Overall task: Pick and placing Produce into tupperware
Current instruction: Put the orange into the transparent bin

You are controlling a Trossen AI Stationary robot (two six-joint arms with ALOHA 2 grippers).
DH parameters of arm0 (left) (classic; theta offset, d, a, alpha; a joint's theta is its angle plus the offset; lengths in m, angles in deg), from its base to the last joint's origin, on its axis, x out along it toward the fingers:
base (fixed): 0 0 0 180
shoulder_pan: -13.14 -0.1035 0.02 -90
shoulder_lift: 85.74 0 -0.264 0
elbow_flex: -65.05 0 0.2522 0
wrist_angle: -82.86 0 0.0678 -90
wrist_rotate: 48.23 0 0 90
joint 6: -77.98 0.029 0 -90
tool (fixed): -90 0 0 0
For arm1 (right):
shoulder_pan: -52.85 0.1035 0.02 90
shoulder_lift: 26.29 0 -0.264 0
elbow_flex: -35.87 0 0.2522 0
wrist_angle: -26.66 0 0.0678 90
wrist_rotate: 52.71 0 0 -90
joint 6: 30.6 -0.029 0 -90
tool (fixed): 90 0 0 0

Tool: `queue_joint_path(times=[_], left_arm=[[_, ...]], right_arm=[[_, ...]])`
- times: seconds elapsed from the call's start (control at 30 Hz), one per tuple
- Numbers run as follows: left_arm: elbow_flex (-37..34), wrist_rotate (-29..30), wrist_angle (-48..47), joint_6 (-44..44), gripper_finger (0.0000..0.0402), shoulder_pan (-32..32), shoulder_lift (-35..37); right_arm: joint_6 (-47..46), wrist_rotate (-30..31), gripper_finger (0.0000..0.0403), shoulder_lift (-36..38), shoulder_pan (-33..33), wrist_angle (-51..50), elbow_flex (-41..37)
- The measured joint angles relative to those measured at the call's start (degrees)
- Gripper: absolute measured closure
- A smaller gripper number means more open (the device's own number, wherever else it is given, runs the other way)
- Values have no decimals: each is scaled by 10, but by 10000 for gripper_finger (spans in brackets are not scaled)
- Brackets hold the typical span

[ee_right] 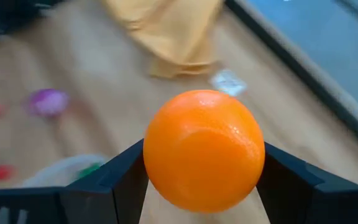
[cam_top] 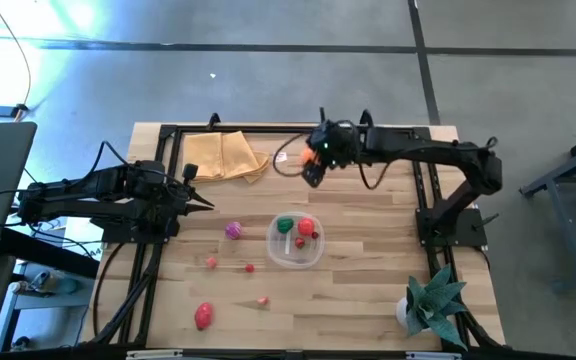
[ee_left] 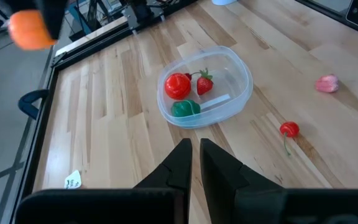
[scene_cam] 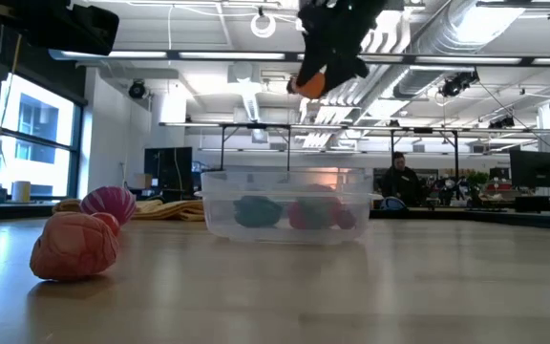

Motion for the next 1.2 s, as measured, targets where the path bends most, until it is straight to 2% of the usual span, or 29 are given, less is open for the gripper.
queue_joint_path(times=[0.13, 0.23, 0.4, 0.57, 0.67, 0.9, 1.2], left_arm=[[0, 0, 0, 0, 378, 0, 0], [0, 0, 0, 0, 378, 0, 0], [0, 0, 0, 0, 378, 0, 0], [0, 0, 0, 0, 378, 0, 0], [0, 0, 0, 0, 378, 0, 0], [0, 0, 0, 0, 378, 0, 0], [0, 0, 0, 0, 378, 0, 0]], right_arm=[[1, -44, 166, 6, 58, 17, 0], [17, -49, 166, 6, 111, 47, 0], [21, 1, 166, -5, 189, 68, 0], [-11, 51, 166, -40, 234, 64, -4], [-27, 61, 166, -79, 241, 52, -6], [-26, 39, 167, -161, 228, 55, -6], [-28, -5, 167, -212, 215, 71, -5]])
